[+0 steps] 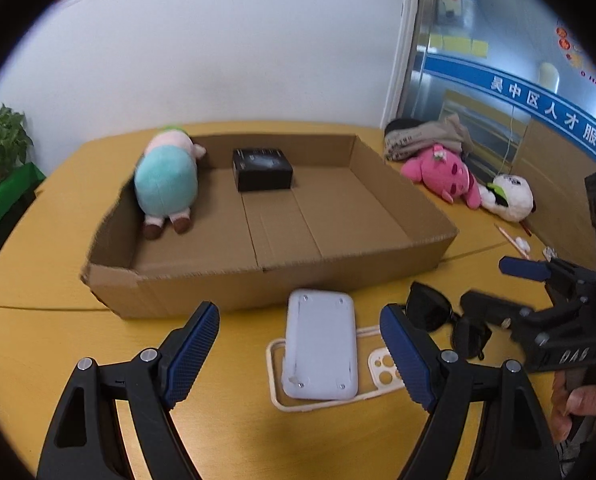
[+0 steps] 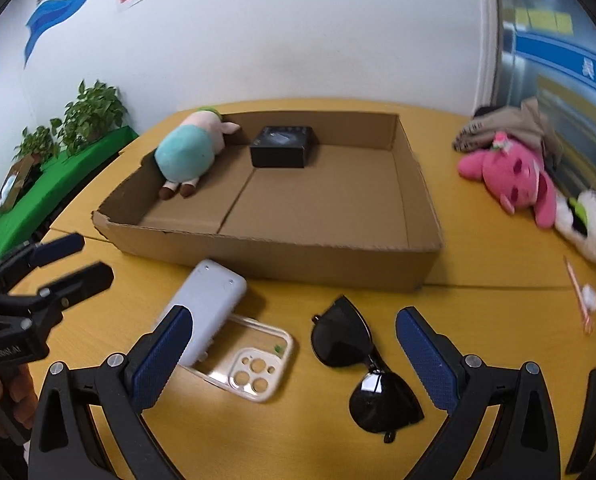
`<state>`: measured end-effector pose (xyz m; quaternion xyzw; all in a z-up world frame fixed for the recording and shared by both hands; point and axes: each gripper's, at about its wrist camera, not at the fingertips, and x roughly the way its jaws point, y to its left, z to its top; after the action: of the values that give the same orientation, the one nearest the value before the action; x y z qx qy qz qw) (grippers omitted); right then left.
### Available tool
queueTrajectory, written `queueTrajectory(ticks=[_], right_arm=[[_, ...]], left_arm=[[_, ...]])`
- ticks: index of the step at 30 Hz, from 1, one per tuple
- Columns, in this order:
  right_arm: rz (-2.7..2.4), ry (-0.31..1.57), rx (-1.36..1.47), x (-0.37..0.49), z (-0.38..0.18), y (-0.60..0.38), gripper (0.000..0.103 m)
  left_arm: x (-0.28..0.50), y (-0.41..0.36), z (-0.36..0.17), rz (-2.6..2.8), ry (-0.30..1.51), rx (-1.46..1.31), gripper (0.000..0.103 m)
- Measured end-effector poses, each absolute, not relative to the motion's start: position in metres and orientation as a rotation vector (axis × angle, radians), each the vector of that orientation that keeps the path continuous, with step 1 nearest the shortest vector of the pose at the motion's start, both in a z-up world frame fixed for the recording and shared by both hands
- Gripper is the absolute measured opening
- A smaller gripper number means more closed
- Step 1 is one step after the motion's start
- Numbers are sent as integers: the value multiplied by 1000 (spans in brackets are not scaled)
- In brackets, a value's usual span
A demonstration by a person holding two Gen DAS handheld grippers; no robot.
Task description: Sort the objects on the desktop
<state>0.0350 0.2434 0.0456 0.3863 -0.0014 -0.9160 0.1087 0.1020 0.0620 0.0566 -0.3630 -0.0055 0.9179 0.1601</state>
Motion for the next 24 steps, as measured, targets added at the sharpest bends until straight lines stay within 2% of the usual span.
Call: queueTrajectory(ticks=[5, 12, 14, 16, 24], right_arm=[[-2705, -145, 1179, 35, 36, 269, 103], [-2672, -195, 1231, 35, 23, 280, 103], [-2662, -200, 1240, 34, 20, 281, 103], [-2650, -204, 1247, 33, 17, 280, 103], [-2615, -179, 1273, 31, 9, 273, 103]], left_arm=[[87, 84, 23, 2517, 25, -1147, 82], [74, 105, -17, 2436, 84, -1288, 82], [75, 103, -23, 2453, 77, -1299, 78], [74, 98, -25, 2465, 62, -1308, 66], [79, 85, -24, 2459, -25, -1285, 66]])
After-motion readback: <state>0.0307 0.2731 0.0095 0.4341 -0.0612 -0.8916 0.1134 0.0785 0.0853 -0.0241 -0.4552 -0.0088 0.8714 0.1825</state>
